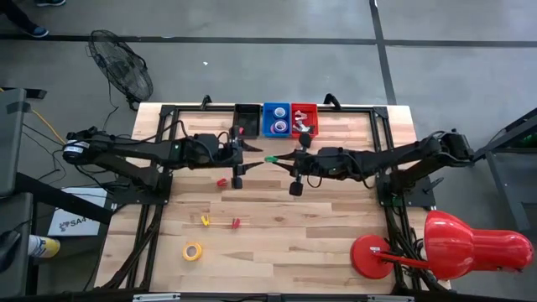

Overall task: Pick and place Stapler, Stapler remover, tape
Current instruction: Put the green stapler into the black bin

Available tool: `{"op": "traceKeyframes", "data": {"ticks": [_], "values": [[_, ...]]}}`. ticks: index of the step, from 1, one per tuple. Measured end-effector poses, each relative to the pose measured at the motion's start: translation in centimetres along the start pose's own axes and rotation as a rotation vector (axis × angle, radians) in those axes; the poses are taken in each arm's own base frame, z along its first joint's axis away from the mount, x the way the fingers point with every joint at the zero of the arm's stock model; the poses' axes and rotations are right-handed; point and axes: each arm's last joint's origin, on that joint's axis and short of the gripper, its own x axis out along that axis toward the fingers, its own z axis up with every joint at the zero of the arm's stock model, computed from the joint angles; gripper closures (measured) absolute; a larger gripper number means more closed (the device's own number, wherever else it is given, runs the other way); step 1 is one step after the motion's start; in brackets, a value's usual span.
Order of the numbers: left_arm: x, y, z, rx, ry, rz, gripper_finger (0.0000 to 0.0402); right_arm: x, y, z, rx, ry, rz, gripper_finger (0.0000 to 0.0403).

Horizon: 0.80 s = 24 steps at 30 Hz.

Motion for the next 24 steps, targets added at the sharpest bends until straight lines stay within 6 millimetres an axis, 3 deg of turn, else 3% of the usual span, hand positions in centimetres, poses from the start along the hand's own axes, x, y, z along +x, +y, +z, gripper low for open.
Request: {"op": "traceKeyframes", "data": {"ticks": [11,24], "values": [[0.8,-0.3,-0.2,0.015,-0.006,-0.016,0.0239,0.4,-1.3,0.1,0.018,-0.038,0.033,0.0365],[0.9,-0.2,-0.1,0.01,-0.026,-0.006,0.0239,1.2,-0.9,-0.3,0.018,-0.047,0.067,0.0365]]}}
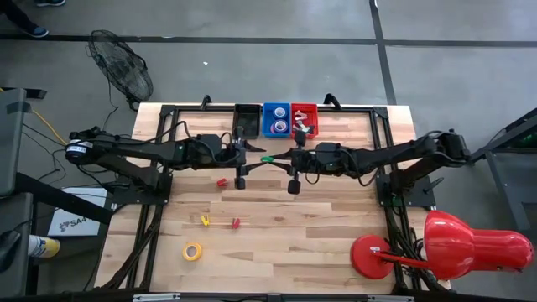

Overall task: Pick and place Stapler, Stapler remover, tape
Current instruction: Put the green stapler into the black bin

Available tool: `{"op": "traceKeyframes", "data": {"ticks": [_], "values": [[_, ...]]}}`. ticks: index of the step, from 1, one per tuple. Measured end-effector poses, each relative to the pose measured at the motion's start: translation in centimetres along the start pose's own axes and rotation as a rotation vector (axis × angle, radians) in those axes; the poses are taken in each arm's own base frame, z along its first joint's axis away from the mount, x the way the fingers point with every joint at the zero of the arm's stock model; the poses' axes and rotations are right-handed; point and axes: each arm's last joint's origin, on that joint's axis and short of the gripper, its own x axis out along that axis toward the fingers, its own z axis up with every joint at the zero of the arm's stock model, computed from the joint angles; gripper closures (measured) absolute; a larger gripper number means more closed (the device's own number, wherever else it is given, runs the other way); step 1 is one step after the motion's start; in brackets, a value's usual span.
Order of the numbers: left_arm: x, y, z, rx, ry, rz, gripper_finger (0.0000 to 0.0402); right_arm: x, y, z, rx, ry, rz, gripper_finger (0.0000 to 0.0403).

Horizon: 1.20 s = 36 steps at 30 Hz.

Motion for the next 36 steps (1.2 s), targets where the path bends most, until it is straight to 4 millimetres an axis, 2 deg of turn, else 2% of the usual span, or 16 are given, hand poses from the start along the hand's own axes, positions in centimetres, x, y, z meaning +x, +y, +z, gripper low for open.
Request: {"op": "traceKeyframes", "data": {"ticks": [6,20,24,32,36], "values": [[-0.01,0.03,0.1,-0.002,-0.01,0.003,0.0239,0.6,0.04,-0.51,0.006,0.005,0.006,0.0365],[-0.02,-0.1,-0.16,-0.011,0.018,-0.008,0.0241,0.58,0.02,-0.33,0.021,-0.012,0.003,0.0365],[-0.02,-0.1,-0.16,-0.011,0.018,-0.008,0.0264,0.58,0.02,-0.34,0.022,-0.011,0.004,0.0365],[-0.03,-0.13,-0.26,-0.015,0.027,-0.012,0.0341,0.58,-0.01,-0.35,0.021,-0.009,-0.003,0.0365],[-0.03,-0.13,-0.26,-0.015,0.028,-0.012,0.0345,0.59,-0.01,-0.36,0.021,-0.009,-0.003,0.0365]]}}
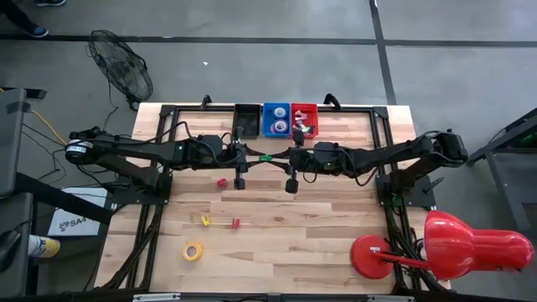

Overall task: Pick and place Stapler, Stapler remover, tape
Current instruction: Put the green stapler into the black bin

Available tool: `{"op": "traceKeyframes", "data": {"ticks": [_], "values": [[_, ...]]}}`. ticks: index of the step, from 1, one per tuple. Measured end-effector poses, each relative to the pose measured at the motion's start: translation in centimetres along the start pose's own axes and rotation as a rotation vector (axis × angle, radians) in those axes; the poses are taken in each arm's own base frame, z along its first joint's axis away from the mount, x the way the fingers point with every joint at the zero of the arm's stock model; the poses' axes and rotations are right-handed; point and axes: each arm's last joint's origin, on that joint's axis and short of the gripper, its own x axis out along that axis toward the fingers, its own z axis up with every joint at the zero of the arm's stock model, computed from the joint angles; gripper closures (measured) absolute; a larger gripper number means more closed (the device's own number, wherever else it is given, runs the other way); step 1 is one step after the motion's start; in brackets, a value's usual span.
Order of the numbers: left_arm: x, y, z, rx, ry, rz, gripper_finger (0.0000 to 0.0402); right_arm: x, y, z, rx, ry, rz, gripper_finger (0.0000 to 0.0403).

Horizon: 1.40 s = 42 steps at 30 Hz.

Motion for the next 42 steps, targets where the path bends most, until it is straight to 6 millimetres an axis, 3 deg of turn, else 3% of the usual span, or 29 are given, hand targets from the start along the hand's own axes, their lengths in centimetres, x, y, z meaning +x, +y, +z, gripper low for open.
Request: {"op": "traceKeyframes", "data": {"ticks": [6,16,22,28,35,42], "values": [[0.0,0.0,0.0,0.004,0.002,-0.003,0.0333,0.0,0.0,0.0,-0.01,0.0,0.003,0.0359],[0.0,0.0,-0.3,0.014,0.044,0.028,0.0342,-0.1,-0.2,0.0,-0.009,0.015,-0.08,0.0266],[-0.1,0.4,-1.3,-0.009,0.165,0.16,0.0338,-0.7,-0.6,-0.2,0.039,0.08,-0.162,0.0233],[-0.1,2.6,-3.0,-0.09,0.29,0.249,0.0337,-1.0,-1.0,-1.3,0.072,0.207,-0.203,0.0225],[1.0,6.8,-6.0,-0.161,0.409,0.283,0.0336,-1.2,-1.5,-2.5,0.101,0.319,-0.219,0.0224],[2.9,10.0,-10.6,-0.235,0.557,0.225,0.0336,-1.4,-2.0,-3.5,0.136,0.407,-0.206,0.0224]]}}
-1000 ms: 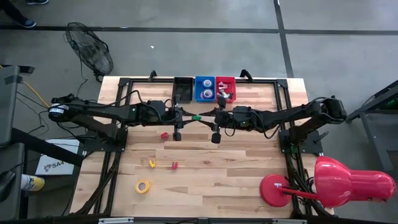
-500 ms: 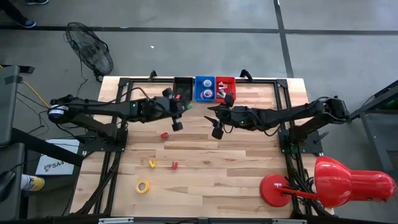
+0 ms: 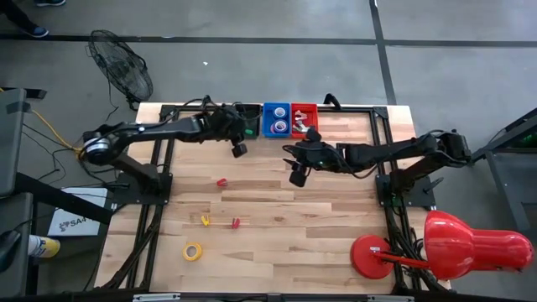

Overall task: Pick and place Stapler, Stapler remover, tape
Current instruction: Put the green stapler into the black bin

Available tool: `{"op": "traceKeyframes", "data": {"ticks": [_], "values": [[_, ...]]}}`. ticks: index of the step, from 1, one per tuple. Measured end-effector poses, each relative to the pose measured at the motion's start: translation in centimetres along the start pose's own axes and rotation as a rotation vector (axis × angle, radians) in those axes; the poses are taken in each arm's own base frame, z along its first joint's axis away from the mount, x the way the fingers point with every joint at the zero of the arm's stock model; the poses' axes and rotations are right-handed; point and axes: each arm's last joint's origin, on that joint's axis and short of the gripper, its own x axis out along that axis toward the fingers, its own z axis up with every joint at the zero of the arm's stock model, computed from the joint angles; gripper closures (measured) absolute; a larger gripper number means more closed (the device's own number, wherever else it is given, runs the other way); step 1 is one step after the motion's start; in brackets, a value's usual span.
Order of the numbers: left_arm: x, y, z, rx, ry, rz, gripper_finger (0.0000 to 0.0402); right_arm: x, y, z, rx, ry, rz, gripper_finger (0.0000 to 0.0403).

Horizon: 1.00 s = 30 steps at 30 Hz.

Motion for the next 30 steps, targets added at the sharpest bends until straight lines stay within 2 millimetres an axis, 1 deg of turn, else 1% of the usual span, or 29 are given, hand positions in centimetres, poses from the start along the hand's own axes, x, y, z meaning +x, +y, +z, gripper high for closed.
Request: {"op": "traceKeyframes", "data": {"ticks": [5,7,11,17,20,23,30], "values": [[2.8,1.9,-1.5,-0.081,0.085,0.007,0.0335,0.1,-0.5,-0.6,-0.004,0.06,-0.008,0.0224],[3.7,2.7,-1.9,-0.124,0.088,0.02,0.0335,0.2,-0.6,-0.7,-0.012,0.079,-0.007,0.0224],[5.2,4.1,-2.3,-0.209,0.052,0.024,0.0335,0.3,-1.0,-0.9,-0.023,0.102,0.005,0.0224],[7.0,5.3,-4.0,-0.31,0.126,0.02,0.0335,0.6,-1.9,-1.2,-0.029,0.139,0.002,0.0224],[7.5,5.5,-4.4,-0.361,0.138,0.007,0.0334,0.7,-2.4,-1.2,-0.019,0.152,0.023,0.0224],[7.6,5.5,-4.5,-0.369,0.143,0.011,0.0327,0.8,-2.9,-1.2,-0.02,0.156,0.041,0.0224],[7.6,5.6,-4.5,-0.369,0.14,0.013,0.0288,1.1,-3.7,-1.2,-0.023,0.161,0.055,0.0224]]}}
